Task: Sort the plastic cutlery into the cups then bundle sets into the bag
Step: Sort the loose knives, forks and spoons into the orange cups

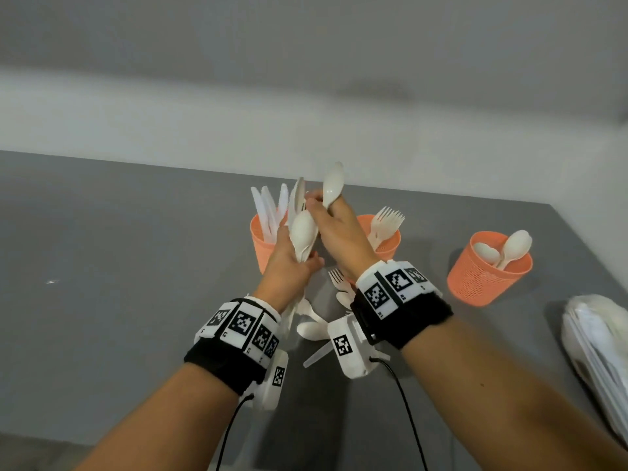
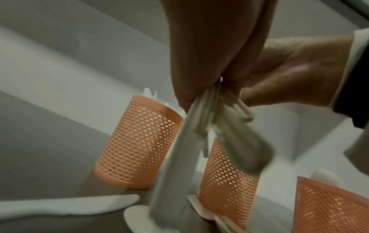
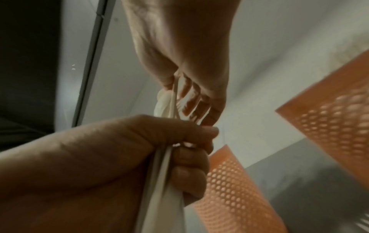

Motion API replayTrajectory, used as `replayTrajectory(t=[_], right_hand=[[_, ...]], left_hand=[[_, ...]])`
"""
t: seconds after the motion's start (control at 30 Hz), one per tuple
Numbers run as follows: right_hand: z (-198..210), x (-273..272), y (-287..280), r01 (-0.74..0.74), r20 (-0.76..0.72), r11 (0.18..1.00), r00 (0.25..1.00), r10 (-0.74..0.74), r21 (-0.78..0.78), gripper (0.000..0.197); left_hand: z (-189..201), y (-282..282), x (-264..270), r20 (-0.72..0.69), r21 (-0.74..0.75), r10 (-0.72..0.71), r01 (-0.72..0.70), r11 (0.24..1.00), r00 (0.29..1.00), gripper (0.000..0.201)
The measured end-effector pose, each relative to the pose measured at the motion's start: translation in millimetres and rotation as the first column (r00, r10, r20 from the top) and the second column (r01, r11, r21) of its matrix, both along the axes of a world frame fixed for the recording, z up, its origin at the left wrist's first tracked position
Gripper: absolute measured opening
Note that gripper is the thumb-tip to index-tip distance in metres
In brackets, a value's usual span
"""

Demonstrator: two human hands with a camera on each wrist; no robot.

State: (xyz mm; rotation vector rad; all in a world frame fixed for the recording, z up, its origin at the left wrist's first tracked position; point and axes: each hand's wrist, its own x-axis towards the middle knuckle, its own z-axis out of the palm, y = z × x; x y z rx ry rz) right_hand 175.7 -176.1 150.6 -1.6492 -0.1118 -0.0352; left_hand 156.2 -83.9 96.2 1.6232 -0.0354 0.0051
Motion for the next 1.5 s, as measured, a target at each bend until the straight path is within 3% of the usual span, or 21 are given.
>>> replayTrajectory(t=[0.13,0.27,0.33,0.4,0.5,0.6,0.77,0.83,0.9,1.0,1.03,1.1,1.17,1.2,1.27,1.33,1.43,1.5], right_hand=[[-0.3,-8.8,-25.0,-0.079,-0.137,0.996,0.987,0.085,0.049,0.015],[6.0,-20.2,-43.2,-0.120,-0.248,0.980,0.956,0.156,0.156,0.032],[8.5,-25.9,-53.3,-0.186,-0.268,0.979,0.942,0.203,0.088,0.038],[8.7,-30.7,-62.1,-0.234,-0.244,0.969,0.947,0.209,-0.077,0.044],[3.3,-33.2,-75.6,-0.050,-0.122,0.978,0.992,0.026,-0.202,0.054],[-7.3,-39.5,-93.0,0.044,-0.129,0.992,0.990,-0.059,-0.117,0.049],[-33.1,-58.8,-108.1,-0.288,-0.324,0.956,0.912,0.253,-0.062,0.038],[-36.6,-64.1,-109.2,-0.310,-0.323,0.951,0.900,0.294,0.001,0.016],[-36.3,-69.3,-109.0,-0.290,-0.294,0.957,0.915,0.277,-0.002,0.010],[-37.6,-71.9,-104.2,-0.213,-0.192,0.947,0.967,0.169,-0.240,0.016],[-39.6,-71.0,-102.0,-0.162,-0.140,0.909,0.983,0.116,-0.383,0.024],[-46.3,-69.7,-97.5,-0.029,-0.010,0.759,1.000,0.029,-0.651,0.037],[-53.0,-72.1,-95.2,0.092,0.126,0.642,0.992,0.007,-0.761,0.045],[-55.3,-73.7,-95.2,0.117,0.168,0.629,0.986,0.023,-0.769,0.047],[-57.6,-74.8,-97.4,0.098,0.201,0.688,0.977,0.071,-0.719,0.048],[-55.9,-74.2,-100.8,0.025,0.167,0.805,0.982,0.092,-0.592,0.040],[-49.8,-72.9,-107.0,-0.088,-0.007,0.942,0.996,0.090,-0.324,0.020],[-47.5,-72.2,-111.5,-0.096,-0.106,0.979,0.991,0.078,-0.178,0.014]], left_hand=[[6.4,-17.8,-1.5,-0.007,-0.045,-0.125,0.125,0.991,0.992,0.046],[9.7,-34.4,-3.8,-0.097,-0.157,-0.240,0.223,0.962,0.966,0.028],[11.9,-42.6,-3.7,-0.164,-0.267,-0.291,0.241,0.933,0.943,0.023],[15.2,-51.1,-2.3,-0.227,-0.336,-0.307,0.221,0.915,0.924,0.017],[19.1,-63.9,0.5,-0.240,-0.385,-0.298,0.191,0.903,0.924,0.013],[25.5,-71.3,1.1,-0.216,-0.439,-0.306,0.187,0.879,0.927,0.017],[31.8,-79.9,-0.3,-0.208,-0.582,-0.333,0.158,0.798,0.920,0.019],[32.0,-83.4,-1.9,-0.193,-0.605,-0.338,0.160,0.780,0.921,0.024],[30.7,-85.8,-2.6,-0.157,-0.626,-0.338,0.171,0.761,0.928,0.027],[29.4,-87.9,-3.2,-0.136,-0.622,-0.341,0.188,0.760,0.930,0.017],[28.7,-88.4,-3.4,-0.146,-0.589,-0.338,0.193,0.784,0.930,0.010],[26.8,-89.0,-4.5,-0.176,-0.514,-0.323,0.193,0.836,0.930,0.005],[25.4,-90.2,-5.7,-0.190,-0.488,-0.316,0.190,0.852,0.929,0.007],[25.7,-90.7,-6.2,-0.190,-0.498,-0.312,0.183,0.848,0.931,0.008],[26.7,-89.9,-5.7,-0.200,-0.565,-0.304,0.144,0.812,0.932,0.009],[28.0,-87.3,-3.9,-0.191,-0.647,-0.313,0.121,0.753,0.930,0.018],[30.4,-83.1,-4.4,-0.154,-0.678,-0.360,0.167,0.716,0.920,0.027],[30.8,-82.4,-5.1,-0.137,-0.688,-0.388,0.195,0.699,0.911,0.022]])
